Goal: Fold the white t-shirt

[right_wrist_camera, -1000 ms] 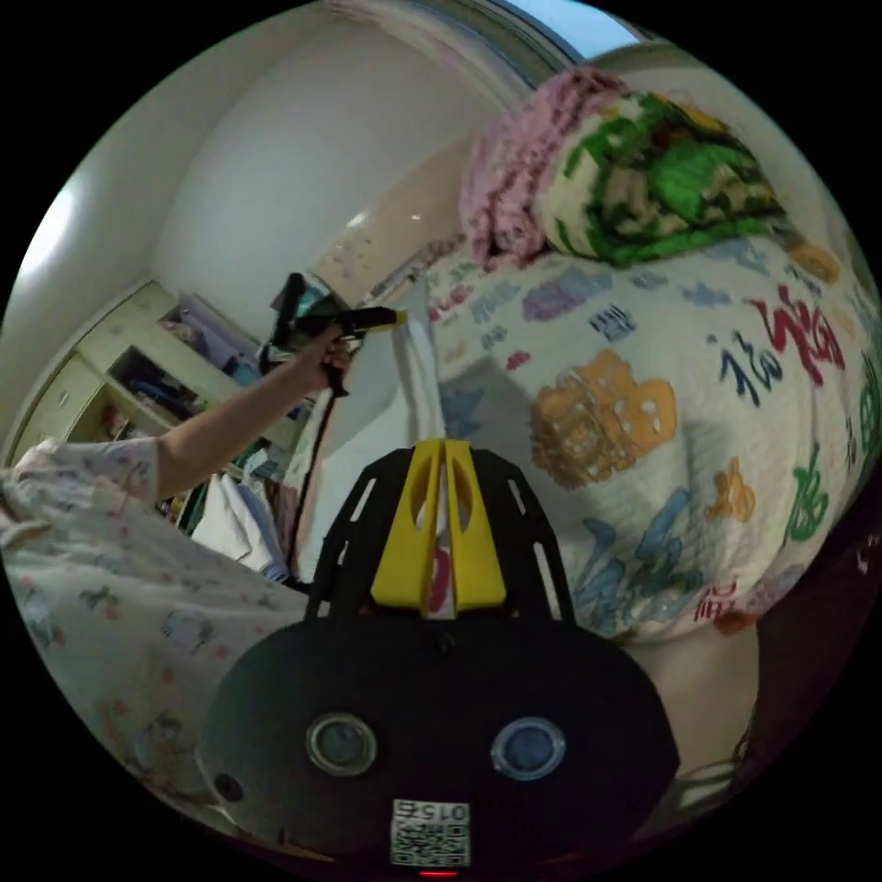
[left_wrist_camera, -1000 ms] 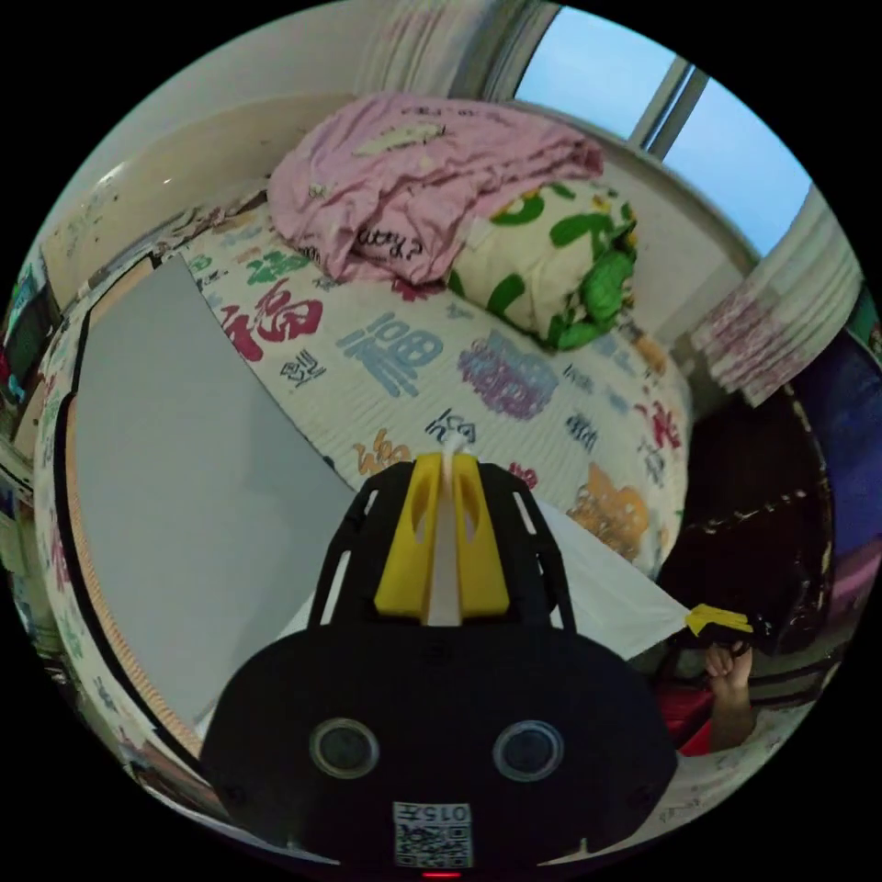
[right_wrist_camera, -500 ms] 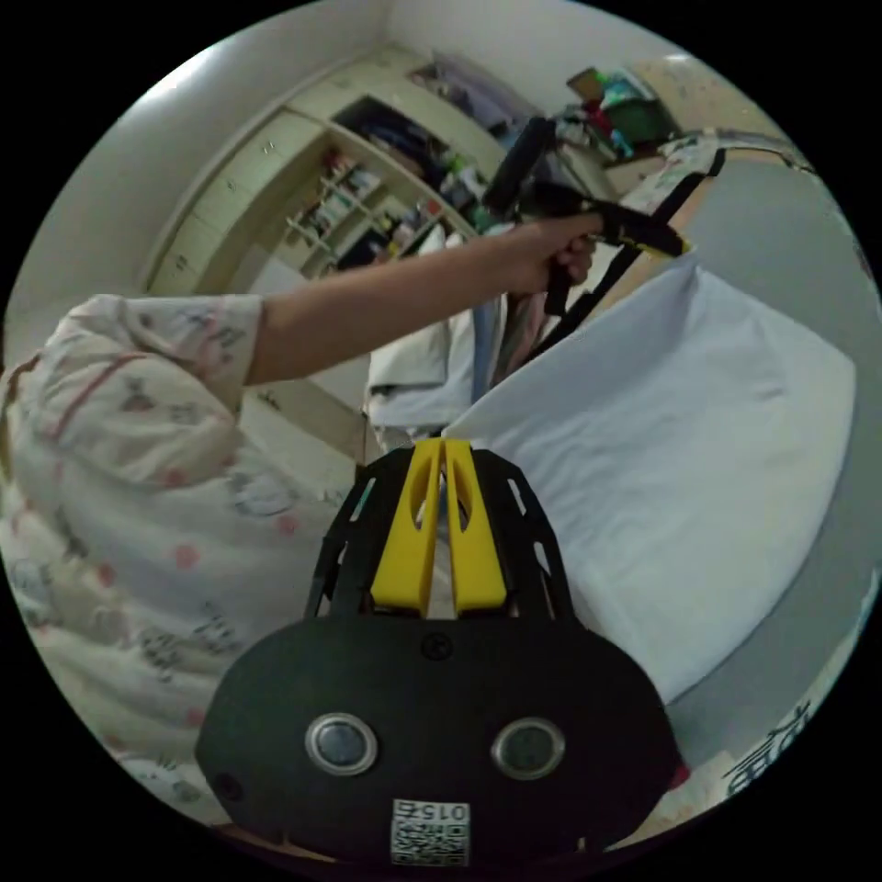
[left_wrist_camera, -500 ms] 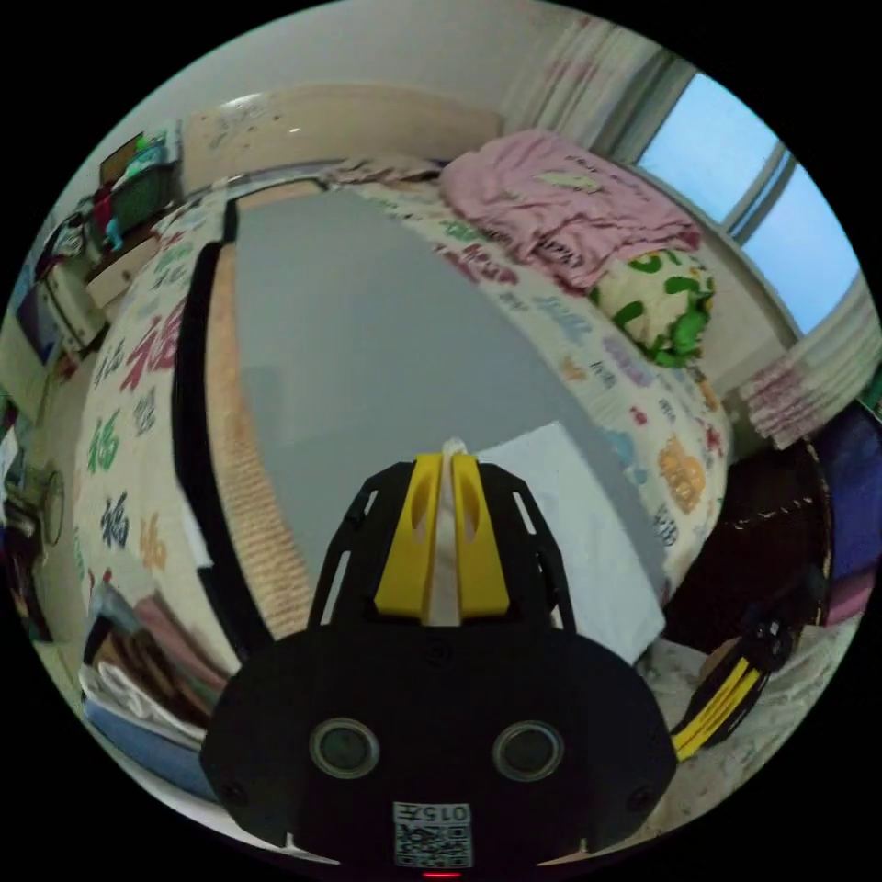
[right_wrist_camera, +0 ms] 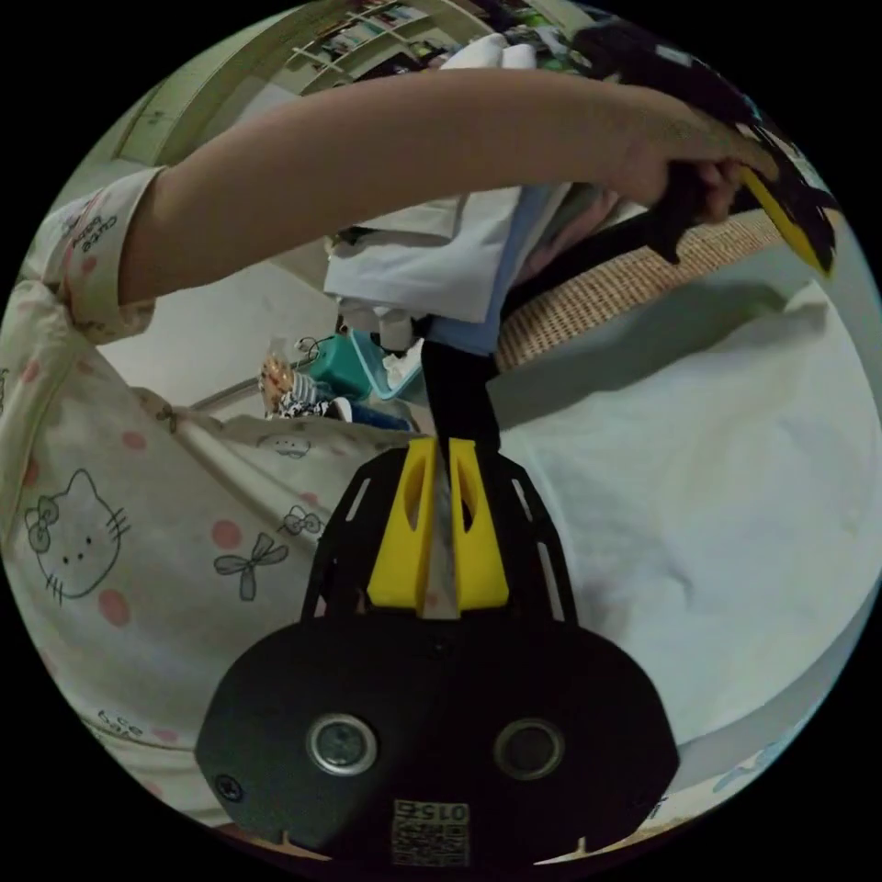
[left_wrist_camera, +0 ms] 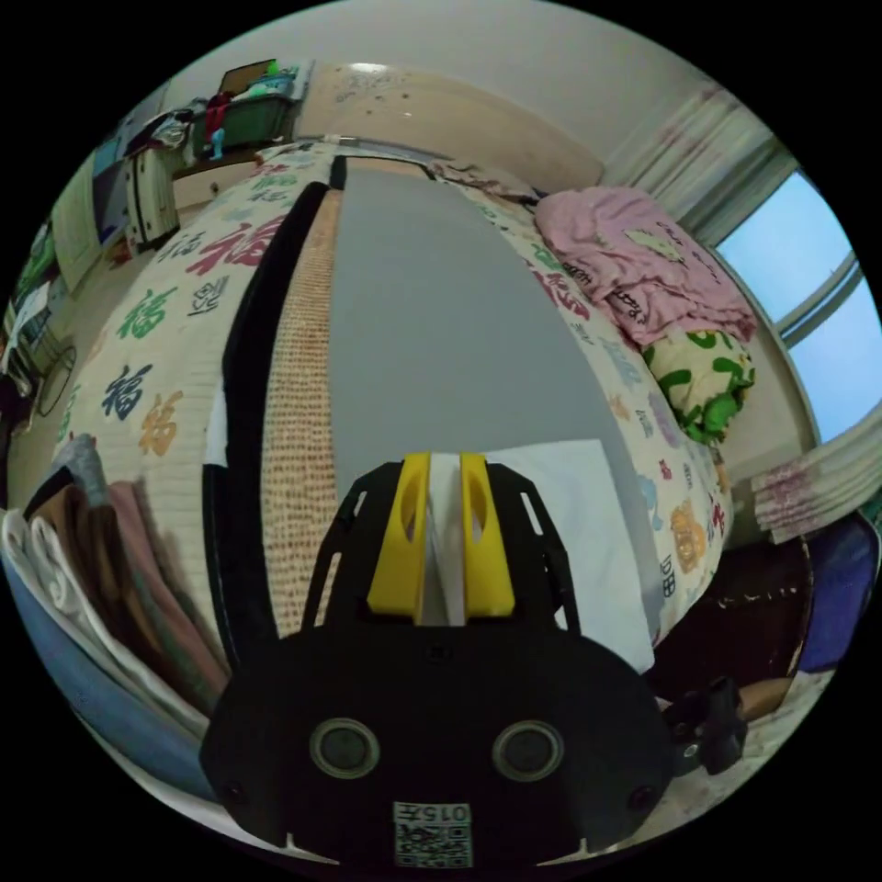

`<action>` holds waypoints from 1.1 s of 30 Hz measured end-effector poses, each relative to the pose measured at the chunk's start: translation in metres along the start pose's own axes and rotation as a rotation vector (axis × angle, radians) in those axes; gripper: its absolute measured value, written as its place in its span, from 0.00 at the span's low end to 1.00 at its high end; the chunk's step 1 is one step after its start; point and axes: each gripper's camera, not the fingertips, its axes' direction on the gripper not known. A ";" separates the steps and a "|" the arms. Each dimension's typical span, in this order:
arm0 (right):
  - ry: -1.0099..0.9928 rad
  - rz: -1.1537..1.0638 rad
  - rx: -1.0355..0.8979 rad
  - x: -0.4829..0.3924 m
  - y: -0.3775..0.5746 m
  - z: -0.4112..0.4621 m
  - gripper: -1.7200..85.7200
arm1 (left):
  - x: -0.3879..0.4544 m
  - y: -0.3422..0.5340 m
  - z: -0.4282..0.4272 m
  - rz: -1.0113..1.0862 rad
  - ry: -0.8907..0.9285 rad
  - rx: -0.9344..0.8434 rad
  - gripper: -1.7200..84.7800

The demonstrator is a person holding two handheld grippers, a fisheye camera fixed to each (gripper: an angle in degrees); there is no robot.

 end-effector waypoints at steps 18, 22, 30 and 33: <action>0.117 0.943 0.750 0.401 0.192 -0.171 0.16 | -0.149 0.021 0.051 -0.130 0.204 -0.073 0.16; 0.150 0.942 0.622 0.466 0.179 -0.144 0.15 | -0.173 0.015 0.044 -0.142 0.232 -0.035 0.15; 0.179 0.980 0.587 0.535 0.211 -0.089 0.05 | -0.214 -0.011 0.017 -0.155 0.377 -0.067 0.07; 0.238 0.943 0.619 0.529 0.244 -0.075 0.04 | -0.212 -0.013 -0.040 -0.108 0.312 0.020 0.06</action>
